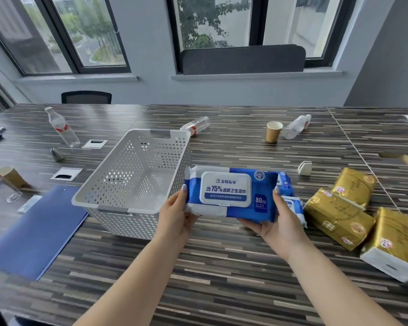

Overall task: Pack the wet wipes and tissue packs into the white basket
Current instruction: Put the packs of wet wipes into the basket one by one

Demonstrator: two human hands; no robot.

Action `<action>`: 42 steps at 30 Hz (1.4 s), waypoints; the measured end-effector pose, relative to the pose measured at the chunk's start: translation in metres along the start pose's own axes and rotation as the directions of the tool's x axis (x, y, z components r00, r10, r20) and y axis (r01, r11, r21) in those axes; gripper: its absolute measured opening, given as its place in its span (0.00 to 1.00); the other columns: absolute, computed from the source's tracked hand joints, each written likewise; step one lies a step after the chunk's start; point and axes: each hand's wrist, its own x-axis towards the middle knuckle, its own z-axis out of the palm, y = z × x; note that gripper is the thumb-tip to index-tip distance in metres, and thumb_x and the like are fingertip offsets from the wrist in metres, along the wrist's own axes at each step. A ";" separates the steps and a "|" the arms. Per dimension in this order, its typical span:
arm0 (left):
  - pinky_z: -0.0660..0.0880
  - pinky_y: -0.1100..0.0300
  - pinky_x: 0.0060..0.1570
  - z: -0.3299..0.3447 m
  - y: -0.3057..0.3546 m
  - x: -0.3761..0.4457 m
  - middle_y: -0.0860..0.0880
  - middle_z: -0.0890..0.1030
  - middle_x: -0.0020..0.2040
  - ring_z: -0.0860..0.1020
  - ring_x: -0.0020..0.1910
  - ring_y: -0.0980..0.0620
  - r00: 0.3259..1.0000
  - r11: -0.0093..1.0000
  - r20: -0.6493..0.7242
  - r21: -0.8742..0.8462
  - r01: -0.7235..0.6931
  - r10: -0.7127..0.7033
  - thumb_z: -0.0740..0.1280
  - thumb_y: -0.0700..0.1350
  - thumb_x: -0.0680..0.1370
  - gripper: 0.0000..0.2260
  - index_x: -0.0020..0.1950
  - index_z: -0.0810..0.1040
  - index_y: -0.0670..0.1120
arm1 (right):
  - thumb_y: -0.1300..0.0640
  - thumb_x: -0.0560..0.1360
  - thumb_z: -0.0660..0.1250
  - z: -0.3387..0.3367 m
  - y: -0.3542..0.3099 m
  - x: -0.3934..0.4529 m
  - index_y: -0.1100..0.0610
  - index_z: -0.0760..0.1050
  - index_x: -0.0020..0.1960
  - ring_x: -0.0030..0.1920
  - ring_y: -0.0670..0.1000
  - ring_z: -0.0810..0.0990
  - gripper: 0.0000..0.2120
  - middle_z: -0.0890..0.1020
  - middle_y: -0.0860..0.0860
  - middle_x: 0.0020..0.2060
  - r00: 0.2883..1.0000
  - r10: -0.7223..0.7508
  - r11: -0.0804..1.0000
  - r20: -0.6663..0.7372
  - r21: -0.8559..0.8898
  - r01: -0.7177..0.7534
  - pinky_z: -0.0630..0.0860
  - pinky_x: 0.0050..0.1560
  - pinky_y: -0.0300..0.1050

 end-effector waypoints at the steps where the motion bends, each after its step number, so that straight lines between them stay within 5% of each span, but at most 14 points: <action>1: 0.81 0.60 0.32 -0.001 0.000 0.000 0.47 0.83 0.37 0.81 0.33 0.52 1.000 1.000 0.002 -0.015 0.004 -0.004 0.62 0.44 0.81 0.09 0.45 0.79 0.43 | 0.47 0.70 0.66 0.001 0.001 0.000 0.54 0.72 0.63 0.55 0.60 0.83 0.23 0.83 0.58 0.56 1.000 -0.003 1.000 -0.016 0.025 0.003 0.80 0.48 0.63; 10: 0.80 0.60 0.33 -0.004 0.015 0.004 0.44 0.81 0.41 0.79 0.36 0.51 1.000 0.998 -0.014 -0.059 -0.010 0.009 0.61 0.45 0.81 0.10 0.46 0.78 0.42 | 0.50 0.78 0.60 0.015 -0.003 0.005 0.55 0.68 0.69 0.55 0.61 0.82 0.21 0.82 0.59 0.58 0.996 0.045 0.997 -0.082 0.066 -0.040 0.81 0.42 0.61; 13: 0.82 0.59 0.35 -0.007 0.025 0.004 0.43 0.83 0.45 0.82 0.37 0.51 1.000 0.982 -0.001 -0.188 0.003 -0.003 0.61 0.47 0.81 0.12 0.55 0.78 0.41 | 0.50 0.79 0.60 0.031 -0.003 0.013 0.57 0.70 0.67 0.54 0.60 0.83 0.19 0.82 0.59 0.57 0.997 0.049 0.998 -0.059 0.048 -0.047 0.81 0.41 0.61; 19: 0.68 0.40 0.66 -0.015 0.062 0.000 0.42 0.80 0.58 0.78 0.55 0.42 0.985 0.889 0.171 -0.447 0.103 -0.028 0.68 0.56 0.68 0.25 0.59 0.77 0.43 | 0.52 0.81 0.56 0.094 0.008 0.049 0.59 0.74 0.58 0.51 0.61 0.83 0.14 0.85 0.59 0.50 0.997 0.068 0.997 0.025 -0.020 -0.068 0.81 0.44 0.62; 27: 0.76 0.46 0.54 -0.064 0.111 0.059 0.47 0.83 0.47 0.80 0.47 0.49 0.994 0.892 -0.071 -0.450 0.046 -0.087 0.70 0.47 0.74 0.08 0.50 0.77 0.46 | 0.48 0.77 0.63 0.174 0.052 0.114 0.56 0.75 0.61 0.50 0.58 0.85 0.16 0.83 0.58 0.54 0.986 0.153 0.947 0.059 -0.294 -0.129 0.82 0.45 0.57; 30: 0.76 0.46 0.52 -0.086 0.123 0.086 0.47 0.82 0.50 0.80 0.49 0.49 0.985 0.892 -0.120 -0.449 0.060 -0.127 0.71 0.45 0.74 0.11 0.55 0.76 0.46 | 0.53 0.75 0.67 0.191 0.066 0.134 0.54 0.75 0.60 0.52 0.58 0.82 0.14 0.83 0.57 0.54 0.985 0.166 0.881 0.053 -0.456 -0.124 0.79 0.53 0.58; 37: 0.74 0.55 0.56 -0.115 0.135 0.164 0.50 0.81 0.45 0.78 0.44 0.53 0.924 0.902 -0.187 -0.347 0.256 -0.334 0.75 0.48 0.71 0.13 0.51 0.76 0.49 | 0.61 0.71 0.73 0.209 0.115 0.202 0.55 0.73 0.60 0.53 0.56 0.81 0.19 0.81 0.56 0.54 0.956 0.114 0.864 -0.270 -0.449 -0.230 0.80 0.37 0.49; 42: 0.77 0.57 0.49 -0.116 0.121 0.214 0.49 0.81 0.49 0.79 0.43 0.52 0.846 0.886 -0.294 -0.282 0.369 -0.445 0.79 0.50 0.66 0.24 0.58 0.74 0.48 | 0.62 0.72 0.72 0.200 0.136 0.242 0.55 0.74 0.49 0.43 0.52 0.77 0.10 0.79 0.55 0.44 0.885 0.121 0.867 -0.449 -0.387 -0.315 0.79 0.41 0.49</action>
